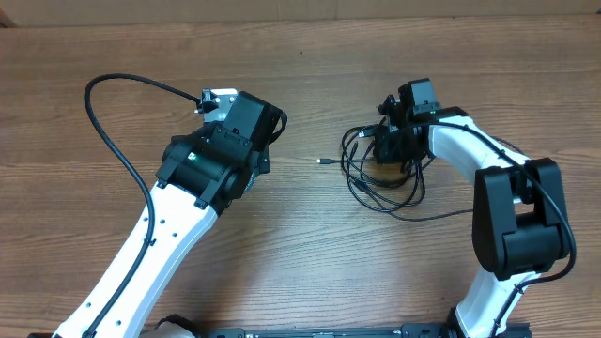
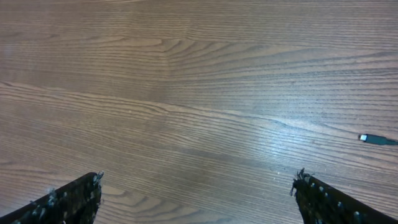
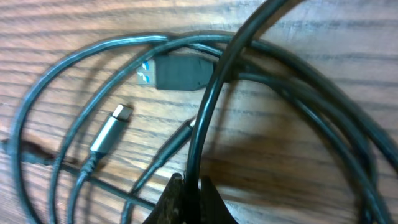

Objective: Untangle cables

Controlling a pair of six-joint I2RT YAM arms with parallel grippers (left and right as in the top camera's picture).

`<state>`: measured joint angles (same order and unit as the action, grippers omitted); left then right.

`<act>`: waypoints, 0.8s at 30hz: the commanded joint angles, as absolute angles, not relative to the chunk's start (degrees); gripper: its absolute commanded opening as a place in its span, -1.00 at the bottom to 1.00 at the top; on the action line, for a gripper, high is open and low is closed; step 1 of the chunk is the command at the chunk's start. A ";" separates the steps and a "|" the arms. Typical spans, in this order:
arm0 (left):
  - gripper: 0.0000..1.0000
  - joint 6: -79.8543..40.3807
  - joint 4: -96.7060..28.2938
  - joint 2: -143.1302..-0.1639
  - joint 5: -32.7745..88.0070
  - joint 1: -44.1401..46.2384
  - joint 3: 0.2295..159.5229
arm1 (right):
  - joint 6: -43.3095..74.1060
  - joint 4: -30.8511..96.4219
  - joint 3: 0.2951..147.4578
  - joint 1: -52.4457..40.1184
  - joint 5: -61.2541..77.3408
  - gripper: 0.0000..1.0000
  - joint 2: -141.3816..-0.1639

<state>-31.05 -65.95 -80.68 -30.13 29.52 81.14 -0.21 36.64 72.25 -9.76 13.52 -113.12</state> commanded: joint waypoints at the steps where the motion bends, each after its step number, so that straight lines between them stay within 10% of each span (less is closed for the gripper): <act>1: 0.99 -29.74 -65.84 -80.25 -30.20 29.17 81.21 | -0.27 37.93 77.30 -9.67 13.78 -0.93 -111.94; 24: 0.99 -29.80 -65.65 -80.25 -29.95 29.17 81.19 | 1.34 68.42 124.60 -9.67 3.92 -0.93 -106.50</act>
